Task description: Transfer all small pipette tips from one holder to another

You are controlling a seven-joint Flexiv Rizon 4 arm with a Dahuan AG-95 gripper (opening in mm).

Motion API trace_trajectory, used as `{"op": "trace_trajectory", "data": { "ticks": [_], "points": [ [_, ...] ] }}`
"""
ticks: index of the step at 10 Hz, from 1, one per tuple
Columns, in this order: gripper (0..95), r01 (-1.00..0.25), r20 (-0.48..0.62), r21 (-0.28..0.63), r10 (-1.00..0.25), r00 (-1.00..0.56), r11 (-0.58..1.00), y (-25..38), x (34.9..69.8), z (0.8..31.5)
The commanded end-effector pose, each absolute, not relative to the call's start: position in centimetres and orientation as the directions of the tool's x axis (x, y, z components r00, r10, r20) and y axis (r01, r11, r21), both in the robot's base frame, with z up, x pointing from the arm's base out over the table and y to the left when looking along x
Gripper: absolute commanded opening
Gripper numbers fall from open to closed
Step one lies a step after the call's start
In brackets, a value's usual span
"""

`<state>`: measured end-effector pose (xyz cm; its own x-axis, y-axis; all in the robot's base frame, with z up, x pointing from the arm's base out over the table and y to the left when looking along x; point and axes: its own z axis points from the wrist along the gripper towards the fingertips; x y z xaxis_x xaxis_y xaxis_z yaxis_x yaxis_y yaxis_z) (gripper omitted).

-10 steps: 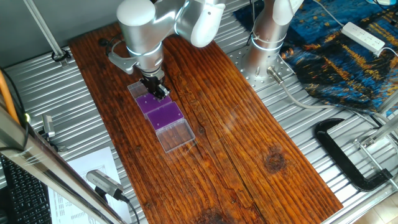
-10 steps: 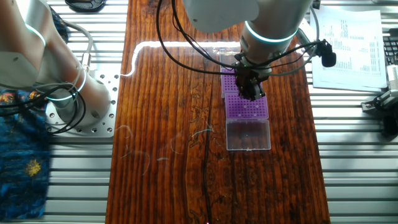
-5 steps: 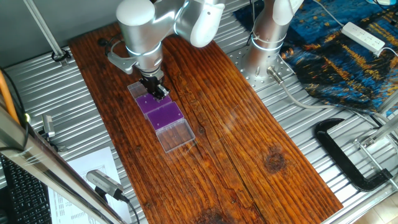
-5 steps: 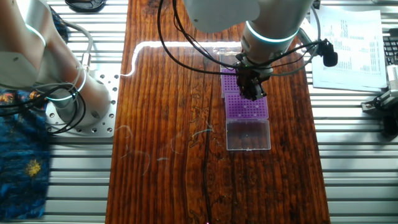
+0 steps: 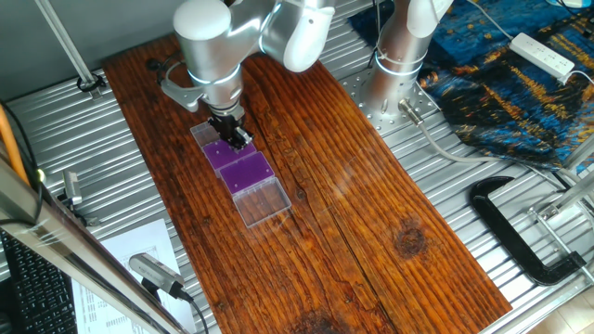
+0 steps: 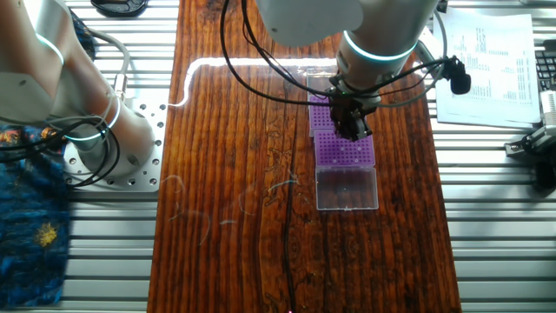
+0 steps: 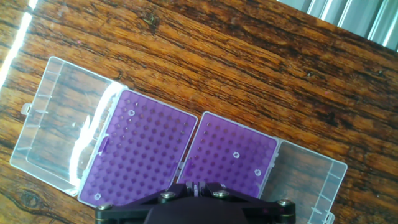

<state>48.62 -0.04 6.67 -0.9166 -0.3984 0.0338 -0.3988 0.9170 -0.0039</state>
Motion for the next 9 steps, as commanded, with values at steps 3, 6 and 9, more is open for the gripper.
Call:
{"op": "trace_trajectory", "data": {
  "ticks": [3, 6, 9],
  "points": [
    [19.0, -0.390, 0.041, 0.002, -0.389, -0.920, 0.921, 0.0, 48.5, 6.6],
    [38.0, -0.387, 0.042, -0.002, -0.386, -0.921, 0.922, 0.0, 48.6, 6.8],
    [19.0, -0.363, 0.045, -0.002, -0.363, -0.931, 0.932, 1.0, 49.1, 7.9]
  ]
}}
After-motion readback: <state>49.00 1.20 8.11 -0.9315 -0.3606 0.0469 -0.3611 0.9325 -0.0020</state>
